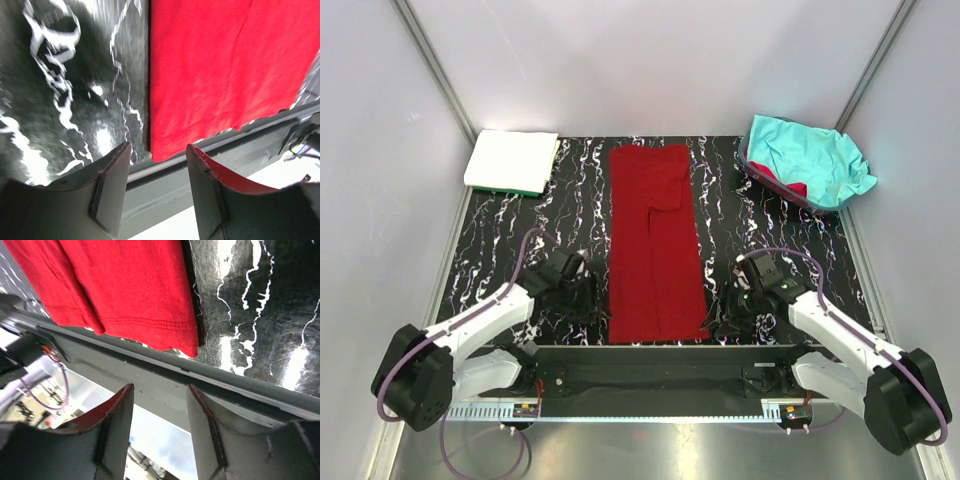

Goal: Fold and stack the t-shirts
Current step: Fold the tshirt

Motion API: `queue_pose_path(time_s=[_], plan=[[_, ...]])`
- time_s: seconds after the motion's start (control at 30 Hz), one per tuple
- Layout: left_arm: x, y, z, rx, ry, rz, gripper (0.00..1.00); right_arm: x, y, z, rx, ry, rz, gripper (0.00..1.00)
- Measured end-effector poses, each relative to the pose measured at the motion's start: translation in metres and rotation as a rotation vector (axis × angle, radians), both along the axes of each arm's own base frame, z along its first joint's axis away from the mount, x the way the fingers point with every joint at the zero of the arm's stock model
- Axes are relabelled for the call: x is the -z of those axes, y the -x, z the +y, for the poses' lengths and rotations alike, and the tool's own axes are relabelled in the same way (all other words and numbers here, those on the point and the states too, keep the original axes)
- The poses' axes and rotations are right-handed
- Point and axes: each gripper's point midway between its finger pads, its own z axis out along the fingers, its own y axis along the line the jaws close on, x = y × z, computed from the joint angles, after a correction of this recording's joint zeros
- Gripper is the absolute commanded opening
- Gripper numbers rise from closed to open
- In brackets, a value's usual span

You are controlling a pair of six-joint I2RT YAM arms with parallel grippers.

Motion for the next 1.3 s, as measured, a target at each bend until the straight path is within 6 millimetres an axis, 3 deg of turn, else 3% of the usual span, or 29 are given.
queue_pose_path(time_s=[0.27, 0.47, 0.7, 1.13, 1.27, 1.3], plan=[[0.028, 0.026, -0.005, 0.002, -0.001, 0.093, 0.53, 0.018, 0.001, -0.001, 0.057, 0.022, 0.059, 0.54], [0.029, 0.028, -0.017, 0.006, 0.051, 0.101, 0.52, 0.028, -0.002, -0.007, 0.12, 0.056, 0.055, 0.52], [0.03, 0.028, -0.029, 0.001, 0.091, 0.12, 0.43, 0.042, -0.006, -0.003, 0.137, 0.059, 0.098, 0.51], [0.032, 0.031, -0.025, -0.03, 0.077, 0.13, 0.39, 0.043, -0.012, 0.004, 0.12, 0.031, 0.092, 0.48], [0.035, 0.033, -0.024, -0.035, 0.068, 0.138, 0.18, 0.045, -0.015, 0.005, 0.111, 0.033, 0.082, 0.28], [0.036, 0.033, -0.023, -0.035, 0.065, 0.14, 0.15, 0.046, -0.016, 0.005, 0.108, 0.032, 0.081, 0.1]])
